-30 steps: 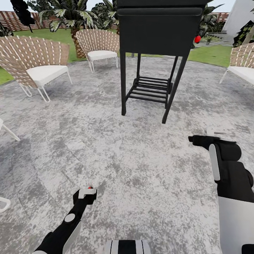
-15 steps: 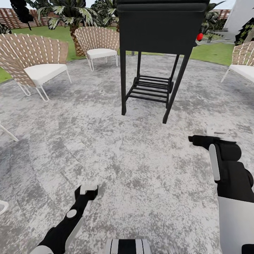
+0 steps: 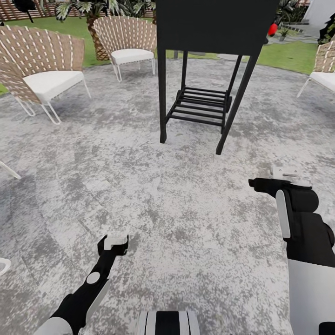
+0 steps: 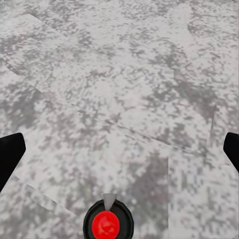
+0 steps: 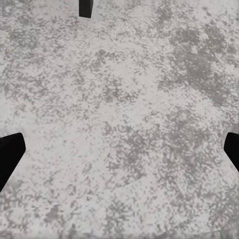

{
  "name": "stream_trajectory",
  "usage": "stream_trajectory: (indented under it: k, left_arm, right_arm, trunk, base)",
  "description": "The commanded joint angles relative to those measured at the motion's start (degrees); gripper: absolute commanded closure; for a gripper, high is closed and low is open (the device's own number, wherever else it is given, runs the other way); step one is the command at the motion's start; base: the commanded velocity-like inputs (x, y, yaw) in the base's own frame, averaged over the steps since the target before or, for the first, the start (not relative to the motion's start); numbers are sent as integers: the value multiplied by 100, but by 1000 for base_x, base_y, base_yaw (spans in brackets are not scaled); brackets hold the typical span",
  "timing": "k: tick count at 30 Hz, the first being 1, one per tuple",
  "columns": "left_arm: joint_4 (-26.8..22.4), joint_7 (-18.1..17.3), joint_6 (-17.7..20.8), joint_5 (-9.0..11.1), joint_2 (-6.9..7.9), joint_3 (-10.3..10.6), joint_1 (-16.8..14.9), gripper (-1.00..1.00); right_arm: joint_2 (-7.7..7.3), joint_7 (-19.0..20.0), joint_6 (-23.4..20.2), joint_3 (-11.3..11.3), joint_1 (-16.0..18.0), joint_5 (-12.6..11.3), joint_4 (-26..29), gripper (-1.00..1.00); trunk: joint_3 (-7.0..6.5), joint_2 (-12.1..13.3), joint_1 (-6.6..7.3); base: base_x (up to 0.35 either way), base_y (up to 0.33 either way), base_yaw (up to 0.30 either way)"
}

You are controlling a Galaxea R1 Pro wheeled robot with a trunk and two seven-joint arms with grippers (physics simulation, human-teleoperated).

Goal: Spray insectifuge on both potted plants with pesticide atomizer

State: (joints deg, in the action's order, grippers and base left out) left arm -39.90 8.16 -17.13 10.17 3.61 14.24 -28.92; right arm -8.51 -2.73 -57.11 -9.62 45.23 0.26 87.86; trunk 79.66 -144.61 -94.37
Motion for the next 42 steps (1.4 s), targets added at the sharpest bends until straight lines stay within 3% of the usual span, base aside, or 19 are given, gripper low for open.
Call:
stream_trajectory:
  k: [1, 22, 30, 42]
  left_arm:
    - [3, 46, -38, 57, 6, 49, -28, -100]
    - [-17, 44, -108, 111, -31, 35, -500, -100]
    - [1, 38, -210, 114, -50, 36, -548, -100]
    - [0, 37, -332, 83, -53, 59, -553, -100]
  right_arm:
    - [-1, -17, -27, 4, 3, 0, 11, -100]
    - [143, -28, -37, 4, 3, 10, 56, -100]
    - [285, -37, -42, 4, 7, 18, 56, -100]
    - [275, -26, -39, -4, 20, 14, 94, -100]
  trunk:
    - [27, -3, -1]
    - [492, -31, -55]
    - [669, -42, -76]
    - [935, -58, -107]
  base:
    - [0, 0, 0]
    - [0, 0, 0]
    - [0, 0, 0]
    - [0, 0, 0]
